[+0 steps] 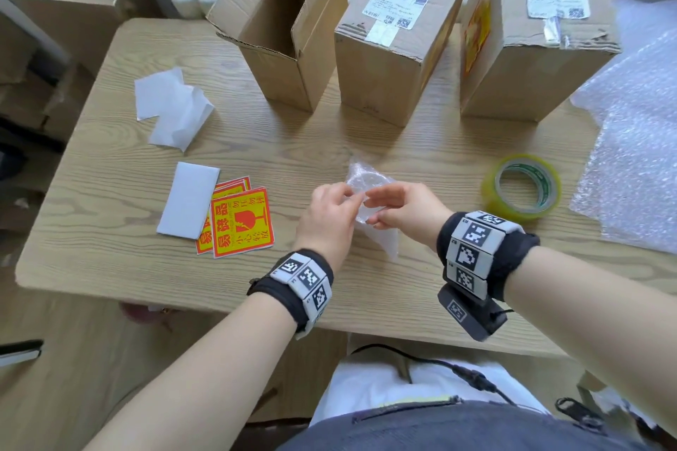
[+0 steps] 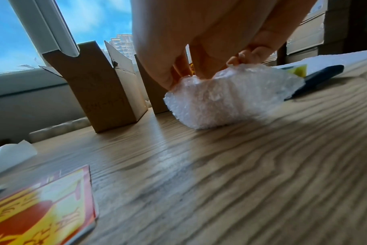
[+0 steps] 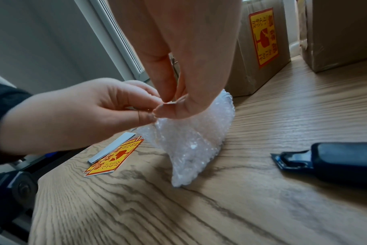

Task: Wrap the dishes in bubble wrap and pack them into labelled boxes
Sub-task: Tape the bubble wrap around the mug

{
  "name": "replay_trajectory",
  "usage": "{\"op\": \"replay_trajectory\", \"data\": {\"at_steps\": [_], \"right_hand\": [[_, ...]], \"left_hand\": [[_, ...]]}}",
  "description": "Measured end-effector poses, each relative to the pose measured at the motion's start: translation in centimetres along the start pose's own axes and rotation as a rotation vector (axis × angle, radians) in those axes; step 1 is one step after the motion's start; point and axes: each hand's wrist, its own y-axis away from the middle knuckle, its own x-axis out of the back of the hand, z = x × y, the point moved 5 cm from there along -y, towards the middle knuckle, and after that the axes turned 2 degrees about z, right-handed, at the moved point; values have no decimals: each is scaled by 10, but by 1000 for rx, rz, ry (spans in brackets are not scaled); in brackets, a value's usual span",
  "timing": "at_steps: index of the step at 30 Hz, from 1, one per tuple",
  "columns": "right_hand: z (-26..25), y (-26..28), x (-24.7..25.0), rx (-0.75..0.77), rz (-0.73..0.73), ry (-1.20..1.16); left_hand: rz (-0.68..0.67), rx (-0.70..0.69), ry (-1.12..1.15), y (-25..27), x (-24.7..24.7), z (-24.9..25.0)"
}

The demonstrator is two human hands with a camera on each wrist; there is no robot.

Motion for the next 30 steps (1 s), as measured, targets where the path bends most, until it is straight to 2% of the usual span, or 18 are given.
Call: {"op": "replay_trajectory", "data": {"at_steps": [2,6,8,9,10,12,14,17,19,21,26,30], "right_hand": [[0,0,0,0,-3,-22],[-3,4,3,23,-2,-69],[-5,7,14,60,83,-94],[-4,8,24,87,172,-45],[-3,10,37,118,294,86],[-3,15,66,126,513,522],[7,18,89,-5,615,860],[27,18,107,-222,590,1005],[34,15,115,-243,603,1006],[35,13,122,-209,615,984],[25,19,123,-111,506,857],[-6,30,99,90,455,709]], "left_hand": [[-97,1,-63,4,-5,2],[-208,-1,-163,12,-13,3],[-197,4,-204,14,-14,5],[-216,21,-208,15,-13,7],[-248,35,-216,16,-11,10],[-316,50,-266,17,-15,12],[-312,72,-324,17,-14,15],[-305,104,-371,18,-13,19],[-317,119,-395,18,-13,22],[-331,111,-392,17,-12,25],[-301,102,-258,12,-12,27],[-242,113,-127,9,-7,29]]}}
